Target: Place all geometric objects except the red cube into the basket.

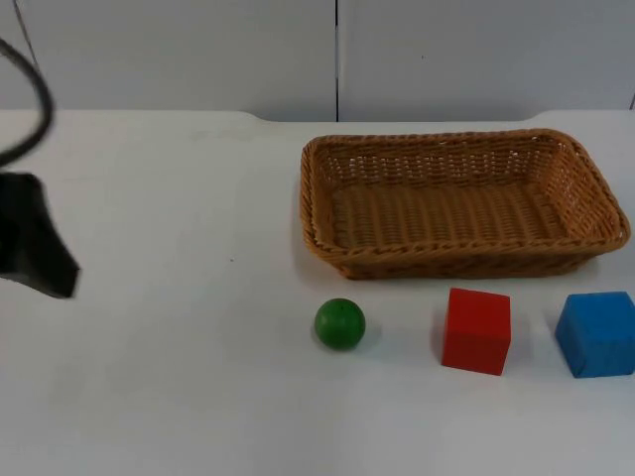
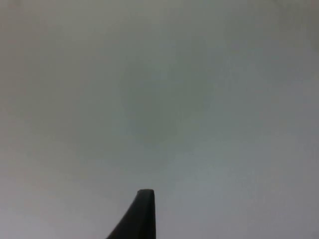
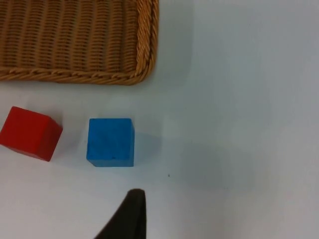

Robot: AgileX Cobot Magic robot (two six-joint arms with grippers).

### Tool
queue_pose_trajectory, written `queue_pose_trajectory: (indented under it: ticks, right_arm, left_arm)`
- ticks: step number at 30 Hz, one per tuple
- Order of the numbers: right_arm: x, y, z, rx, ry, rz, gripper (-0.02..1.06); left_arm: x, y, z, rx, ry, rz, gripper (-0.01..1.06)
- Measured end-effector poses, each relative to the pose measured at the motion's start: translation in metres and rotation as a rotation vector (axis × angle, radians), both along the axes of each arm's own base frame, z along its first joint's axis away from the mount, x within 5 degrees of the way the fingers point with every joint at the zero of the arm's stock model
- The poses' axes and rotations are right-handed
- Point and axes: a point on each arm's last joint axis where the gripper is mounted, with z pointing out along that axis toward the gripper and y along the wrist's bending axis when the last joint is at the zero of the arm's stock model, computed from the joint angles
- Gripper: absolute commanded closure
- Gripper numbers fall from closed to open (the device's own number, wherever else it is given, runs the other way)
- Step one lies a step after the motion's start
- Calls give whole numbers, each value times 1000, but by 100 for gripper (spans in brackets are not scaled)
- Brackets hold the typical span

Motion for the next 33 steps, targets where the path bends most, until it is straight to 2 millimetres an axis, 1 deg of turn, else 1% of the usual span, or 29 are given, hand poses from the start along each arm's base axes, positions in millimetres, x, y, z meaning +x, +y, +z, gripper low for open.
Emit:
queue_pose_trajectory:
  ticks: [2, 3, 7, 8, 9, 10, 12, 13, 16, 17, 18, 19, 21, 22, 26, 27, 29, 33]
  right_arm:
    - [0, 0, 0, 0, -1, 0, -1]
    - [0, 0, 0, 0, -1, 0, -1]
    - [0, 0, 0, 0, -2, 0, -1]
    - [0, 0, 0, 0, -2, 0, -1]
    - [0, 0, 0, 0, -2, 0, -1]
    - [0, 0, 0, 0, -2, 0, -1]
    - [0, 0, 0, 0, -2, 0, -1]
    - [0, 0, 0, 0, -2, 0, -1]
    - [0, 0, 0, 0, -5, 0, -1]
    - [0, 0, 0, 0, -5, 0, -1]
    - [0, 0, 0, 0, -5, 0, -1]
    - [0, 0, 0, 0, -6, 0, -1]
    - [0, 0, 0, 0, -6, 0, -1]
    - [0, 0, 0, 0, -6, 0, -1]
    - [1, 0, 0, 0, -6, 0, -1]
    - [1, 0, 0, 0, -6, 0, -1]
    - [1, 0, 0, 0, -8, 0, -1]
    - [1, 0, 1, -1, -13, 2, -1]
  left_arm:
    - [11, -16, -12, 6, 37, -45, 7]
    - [11, -16, -12, 6, 37, -45, 7]
    - [38, -52, -21, 18, 56, -139, 7]
    - [38, -52, -21, 18, 56, -139, 7]
    - [45, -62, -23, 22, 59, -160, 7]
    - [55, -77, -26, 32, 60, -190, 7]
    - [62, -98, -31, 47, 60, -240, 7]
    - [62, -98, -31, 47, 60, -240, 7]
    - [72, -128, -38, 86, 49, -302, 7]
    - [72, -128, -38, 86, 49, -302, 7]
    - [76, -137, -41, 98, 47, -311, 7]
    - [81, -151, -45, 124, 43, -331, 7]
    - [85, -168, -51, 159, 40, -359, 7]
    - [85, -168, -51, 159, 40, -359, 7]
    - [94, -191, -68, 197, 38, -386, 7]
    - [94, -191, -68, 197, 38, -386, 7]
    - [97, -197, -77, 201, 52, -383, 7]
    - [102, -200, -96, 208, 81, -365, 7]
